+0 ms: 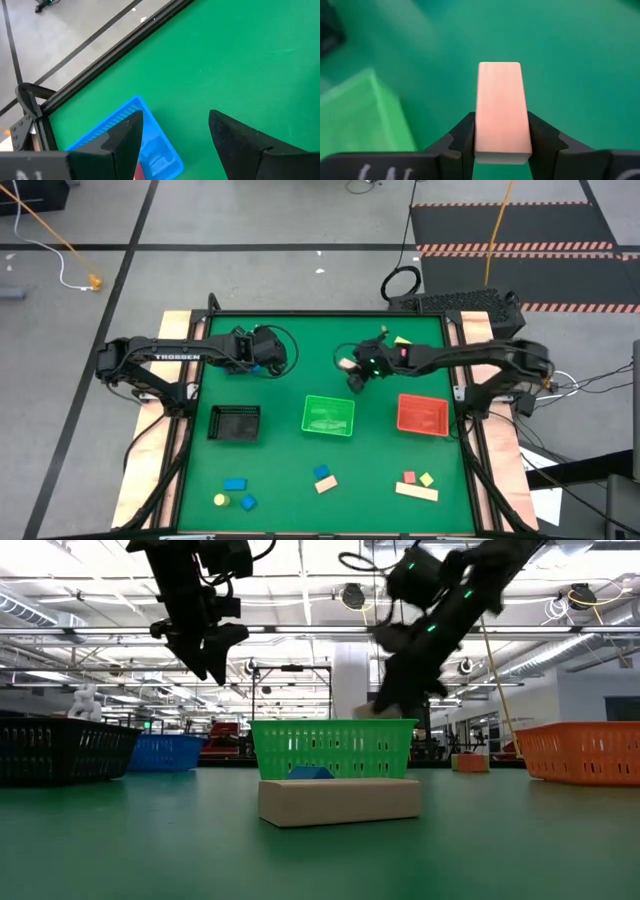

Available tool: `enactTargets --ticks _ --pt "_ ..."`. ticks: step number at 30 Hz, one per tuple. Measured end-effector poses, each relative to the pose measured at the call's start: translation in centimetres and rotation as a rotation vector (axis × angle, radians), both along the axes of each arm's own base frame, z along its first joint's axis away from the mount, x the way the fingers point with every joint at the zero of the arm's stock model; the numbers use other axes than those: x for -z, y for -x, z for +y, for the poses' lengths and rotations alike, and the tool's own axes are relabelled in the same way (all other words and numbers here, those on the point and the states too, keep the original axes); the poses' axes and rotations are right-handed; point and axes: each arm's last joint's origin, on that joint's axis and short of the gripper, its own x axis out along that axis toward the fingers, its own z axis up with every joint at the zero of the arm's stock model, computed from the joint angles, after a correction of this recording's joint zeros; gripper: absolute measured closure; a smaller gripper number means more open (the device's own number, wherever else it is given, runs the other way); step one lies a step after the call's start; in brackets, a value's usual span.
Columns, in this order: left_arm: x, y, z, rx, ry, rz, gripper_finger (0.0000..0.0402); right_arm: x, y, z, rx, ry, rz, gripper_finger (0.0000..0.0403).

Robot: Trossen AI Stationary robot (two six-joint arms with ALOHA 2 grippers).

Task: Sort & place blocks by color
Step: Put the top brown block into the orange basket, then put the top orange block into the blue basket

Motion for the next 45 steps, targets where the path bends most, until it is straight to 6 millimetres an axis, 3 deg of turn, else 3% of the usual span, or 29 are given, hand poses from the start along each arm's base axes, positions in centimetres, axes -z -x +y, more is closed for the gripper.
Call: enactTargets --ticks 9,17,24,31,35,40,45 --pt "-0.4 -0.8 0.2 0.022 -0.026 -0.079 0.0174 -4.2 6.7 5.3 0.086 -0.198 0.152 0.0290" --pt "-0.7 -1.5 0.3 0.055 -0.054 -0.131 0.0174 -4.1 10.8 8.1 0.219 -0.364 0.416 0.0290" --pt "-0.7 -1.4 0.3 0.056 -0.053 -0.124 0.0174 -3.9 11.0 9.8 0.199 -0.477 0.491 0.0285" --pt "-0.7 -1.3 0.3 0.057 -0.051 -0.113 0.0174 -3.9 11.3 10.6 0.218 -0.509 0.507 0.0186" --pt "-0.6 -1.3 0.3 0.057 -0.050 -0.111 0.0174 -3.9 11.3 10.9 0.216 -0.536 0.517 0.0154" --pt "-0.7 -1.4 0.3 0.057 -0.052 -0.116 0.0174 -3.9 11.1 10.9 0.190 -0.554 0.497 0.0145" --pt "-0.7 -1.4 0.3 0.057 -0.054 -0.125 0.0174 -4.2 9.9 11.0 0.114 -0.505 0.358 0.0149"
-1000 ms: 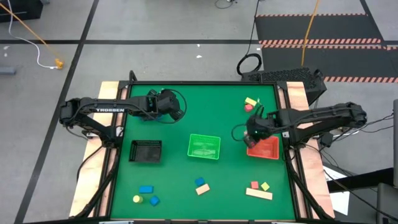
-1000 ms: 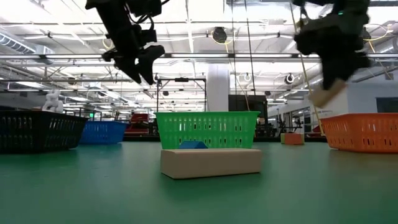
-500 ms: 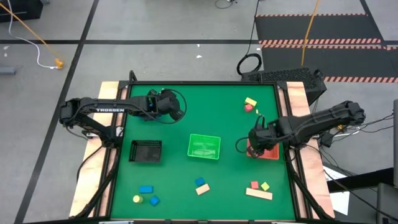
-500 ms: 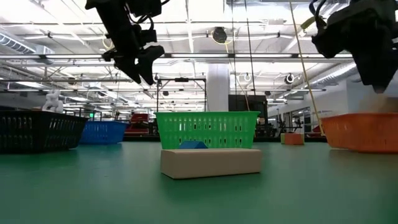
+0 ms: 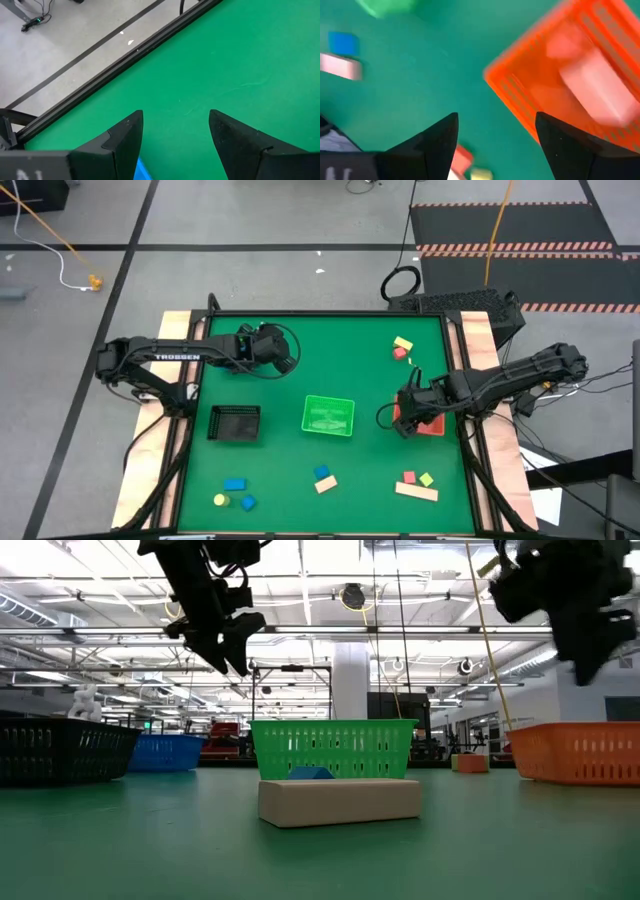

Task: Sort & place blocks by color
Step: Put the top orange block into the blue basket

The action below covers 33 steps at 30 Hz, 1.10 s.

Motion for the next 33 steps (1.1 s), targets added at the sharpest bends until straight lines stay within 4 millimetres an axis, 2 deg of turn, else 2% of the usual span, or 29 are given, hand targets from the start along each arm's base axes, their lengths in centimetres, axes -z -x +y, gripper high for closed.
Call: enactTargets --ticks 6,12,14,18,22,29,33 --pt "0.0 0.0 0.0 0.000 0.000 0.000 0.0174 -0.6 -1.4 -0.2 -0.003 0.124 -0.185 0.0150" --pt "0.0 0.0 0.0 0.000 0.000 -0.002 0.0174 -0.3 -1.5 -2.4 0.223 0.567 -0.230 0.0150" --pt "0.0 0.0 0.0 0.000 -0.001 -0.001 0.0174 0.6 -1.2 -3.4 0.290 0.637 -0.198 0.0150" --pt "0.0 0.0 0.0 0.000 -0.001 -0.002 0.0174 4.0 -0.7 -5.6 0.390 0.643 -0.163 0.0150" --pt "0.0 0.0 0.0 -0.001 -0.001 -0.004 0.0174 6.8 -0.3 -7.6 0.463 0.639 -0.206 0.0150" --pt "-0.4 -0.6 0.1 -0.002 -0.017 -0.077 0.0174 10.0 1.3 -10.5 0.540 0.623 -0.233 0.0149" --pt "-0.8 -1.1 0.3 0.023 -0.047 -0.125 0.0174 10.6 2.1 -11.4 0.564 0.652 -0.195 0.0149"
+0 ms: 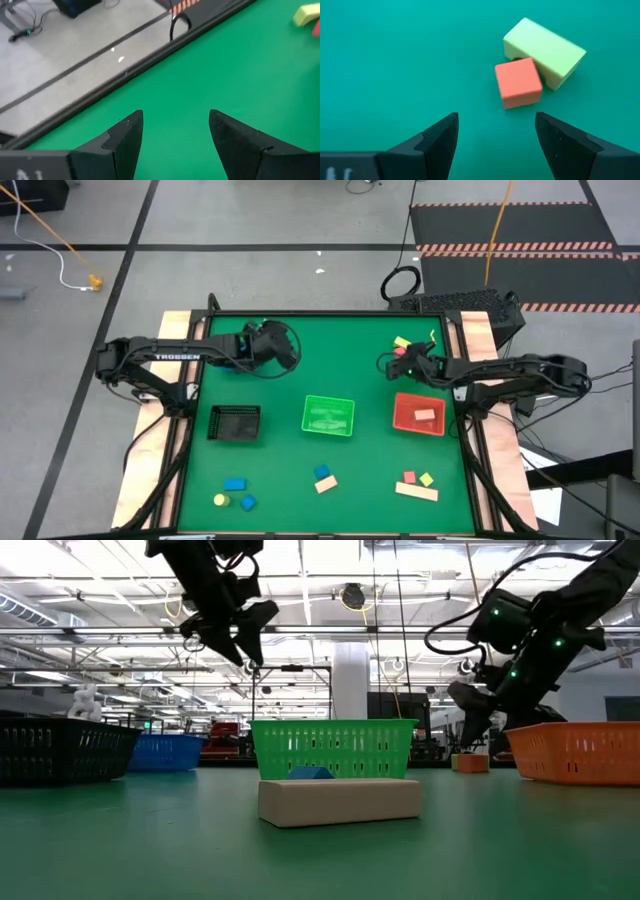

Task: Sort & place blocks by color
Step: Put the top orange block into the blue basket

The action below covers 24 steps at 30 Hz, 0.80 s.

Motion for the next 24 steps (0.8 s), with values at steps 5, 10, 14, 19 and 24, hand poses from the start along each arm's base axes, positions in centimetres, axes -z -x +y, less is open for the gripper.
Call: enactTargets --ticks 5,10,14,19,24 --pt "-0.3 -0.4 0.1 0.036 -0.034 -0.018 0.0174 -0.1 0.4 -1.0 0.011 0.025 0.029 0.0149" --pt "-0.3 -0.4 0.1 0.039 -0.035 -0.012 0.0174 0.0 0.7 -1.7 0.027 0.034 0.053 0.0149" --pt "-0.3 -0.4 0.1 0.040 -0.036 -0.010 0.0174 -0.1 0.7 -1.9 0.026 0.032 0.040 0.0149" --pt "-0.3 -0.4 0.1 0.052 -0.044 0.003 0.0174 -0.4 0.3 -2.1 -0.002 0.035 -0.018 0.0149" --pt "-0.3 -0.4 0.1 0.057 -0.047 0.010 0.0174 -0.5 0.2 -2.5 0.002 0.058 -0.031 0.0149"
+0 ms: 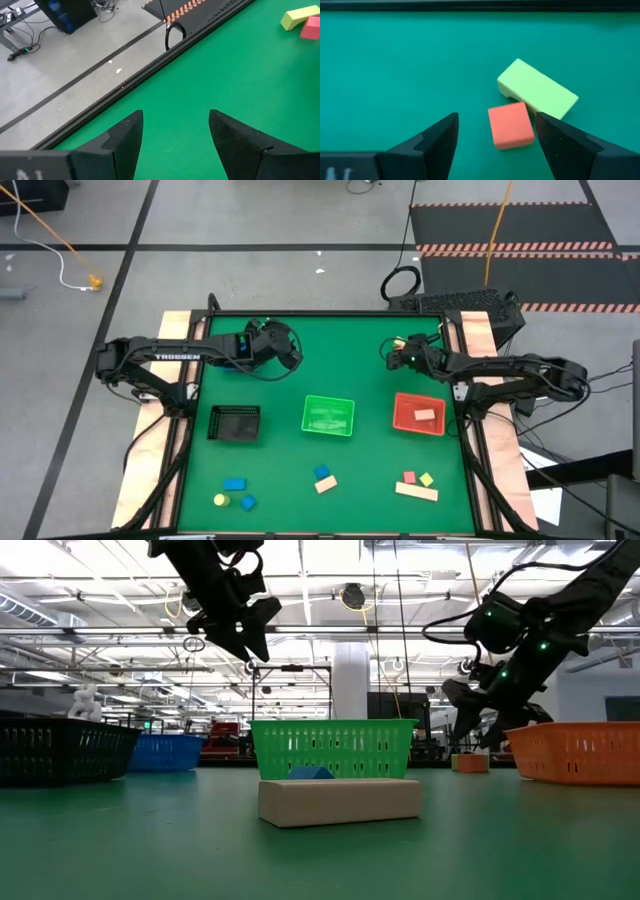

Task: Sort & place blocks by color
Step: Put the top orange block into the blue basket

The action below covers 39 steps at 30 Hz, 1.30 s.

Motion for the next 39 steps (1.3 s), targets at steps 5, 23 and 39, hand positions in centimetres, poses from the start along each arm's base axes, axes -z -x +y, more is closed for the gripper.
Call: enactTargets --ticks 5,23,39 --pt "0.0 0.0 0.0 0.000 0.000 0.000 0.0174 1.1 -0.3 -0.4 0.010 -0.021 0.035 0.0149" --pt "0.0 0.0 0.0 0.002 0.000 0.008 0.0174 4.0 -1.8 -1.4 -0.014 -0.052 0.049 0.0260" --pt "3.6 -2.5 -2.0 0.268 -0.178 0.168 0.0174 -2.8 -4.7 -0.9 -0.425 0.054 -0.604 0.0287"
